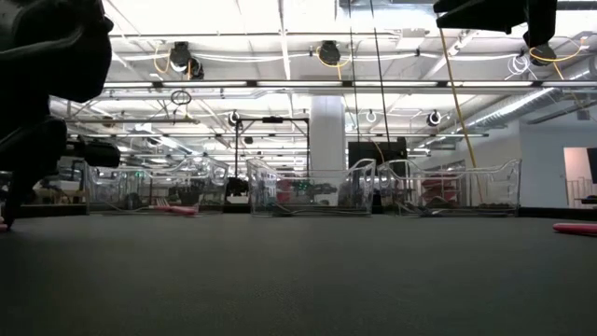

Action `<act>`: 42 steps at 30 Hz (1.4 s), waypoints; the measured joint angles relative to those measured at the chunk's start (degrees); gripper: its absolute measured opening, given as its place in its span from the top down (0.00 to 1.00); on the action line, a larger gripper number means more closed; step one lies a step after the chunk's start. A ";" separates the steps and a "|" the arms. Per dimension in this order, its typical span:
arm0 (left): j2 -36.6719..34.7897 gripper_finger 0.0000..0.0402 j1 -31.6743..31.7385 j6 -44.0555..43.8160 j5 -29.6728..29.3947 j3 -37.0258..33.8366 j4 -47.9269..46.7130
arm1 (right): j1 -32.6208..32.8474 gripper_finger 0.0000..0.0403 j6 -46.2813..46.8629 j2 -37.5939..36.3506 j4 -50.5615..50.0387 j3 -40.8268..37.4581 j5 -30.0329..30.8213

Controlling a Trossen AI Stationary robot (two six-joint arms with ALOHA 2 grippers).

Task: Sort silverware by color (type)
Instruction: Put the pink fork into the left transparent bin

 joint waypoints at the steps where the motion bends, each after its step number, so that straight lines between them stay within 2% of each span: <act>1: 0.07 0.88 -0.04 -0.94 -0.77 0.34 -0.05 | 0.00 0.59 0.02 -0.01 0.00 -0.01 -0.01; 6: 0.18 0.88 0.15 -6.44 -7.68 3.98 1.31 | -0.10 0.59 0.58 -0.01 0.09 -0.01 -1.97; 12: 0.16 0.88 -0.04 -8.85 -14.37 9.66 0.36 | -1.55 0.59 4.36 0.01 0.26 -0.01 -12.47; 16: 0.14 0.89 0.00 -8.93 -20.05 13.32 0.12 | -3.08 0.59 8.54 0.03 0.24 0.01 -17.12; 21: 0.12 0.95 -0.02 -8.91 -26.21 16.89 0.08 | -5.81 0.59 13.18 0.17 0.24 0.00 -23.12; 24: 0.05 0.99 0.21 -11.09 -26.40 17.43 -0.08 | -7.08 0.59 14.26 0.32 0.19 0.01 -24.32; 28: 0.05 0.97 1.06 -18.16 -26.23 16.84 -0.27 | -8.18 0.59 14.36 0.47 -0.44 0.00 -24.10; 34: -0.65 0.96 4.09 -24.30 -21.69 16.75 -1.43 | -8.70 0.59 14.36 0.47 -0.74 -0.01 -24.10; 38: -4.91 0.96 9.10 -25.36 -20.83 16.63 -1.81 | -8.70 0.59 14.08 0.47 -0.81 0.01 -24.10; 42: -13.36 0.96 16.18 -23.71 -12.91 12.64 6.50 | -8.70 0.59 13.80 0.47 -0.91 0.00 -24.10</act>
